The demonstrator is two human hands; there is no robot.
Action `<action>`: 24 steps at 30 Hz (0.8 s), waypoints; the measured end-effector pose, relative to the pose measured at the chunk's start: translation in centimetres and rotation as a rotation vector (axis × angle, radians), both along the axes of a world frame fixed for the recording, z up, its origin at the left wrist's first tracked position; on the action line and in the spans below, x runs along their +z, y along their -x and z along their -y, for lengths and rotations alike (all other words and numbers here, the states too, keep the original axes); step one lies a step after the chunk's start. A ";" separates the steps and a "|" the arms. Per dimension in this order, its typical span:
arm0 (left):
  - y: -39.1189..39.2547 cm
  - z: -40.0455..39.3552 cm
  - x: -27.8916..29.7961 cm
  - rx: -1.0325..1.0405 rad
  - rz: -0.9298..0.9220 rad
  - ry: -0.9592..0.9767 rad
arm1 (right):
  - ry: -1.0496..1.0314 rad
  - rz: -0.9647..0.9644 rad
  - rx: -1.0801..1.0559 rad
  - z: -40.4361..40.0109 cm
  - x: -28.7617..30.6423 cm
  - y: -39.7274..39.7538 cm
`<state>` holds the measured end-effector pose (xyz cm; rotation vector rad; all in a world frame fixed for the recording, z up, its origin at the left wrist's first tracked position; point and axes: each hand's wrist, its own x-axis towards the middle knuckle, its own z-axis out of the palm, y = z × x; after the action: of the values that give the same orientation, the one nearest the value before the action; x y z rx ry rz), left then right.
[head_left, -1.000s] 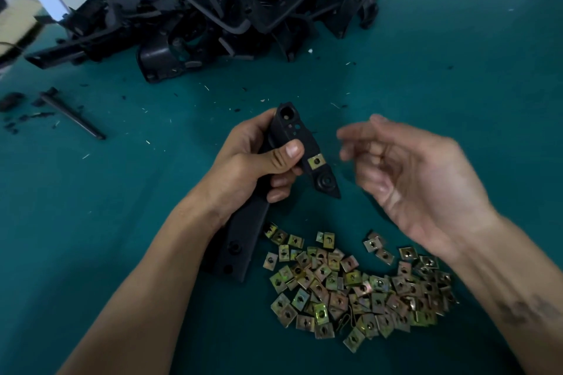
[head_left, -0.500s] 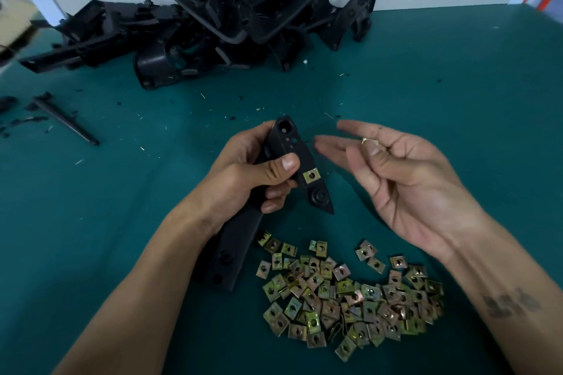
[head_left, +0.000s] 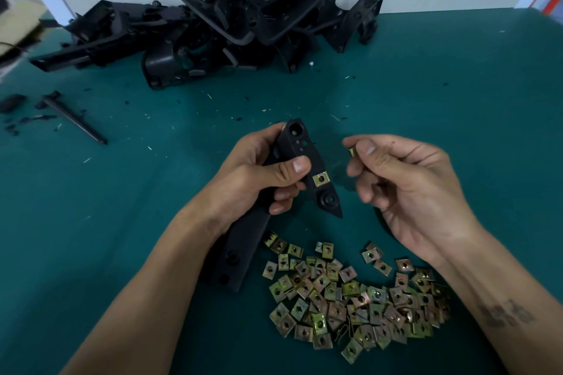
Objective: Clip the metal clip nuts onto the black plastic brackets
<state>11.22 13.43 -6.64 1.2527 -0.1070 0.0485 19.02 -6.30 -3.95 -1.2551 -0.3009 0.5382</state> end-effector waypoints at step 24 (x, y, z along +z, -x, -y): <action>0.0 -0.1 0.0 -0.019 -0.012 -0.009 | -0.041 -0.114 0.123 -0.6 0.0 -0.1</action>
<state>11.22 13.49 -6.65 1.2605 -0.1084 0.0241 19.12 -5.67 -3.99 -1.1663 -0.2930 0.7036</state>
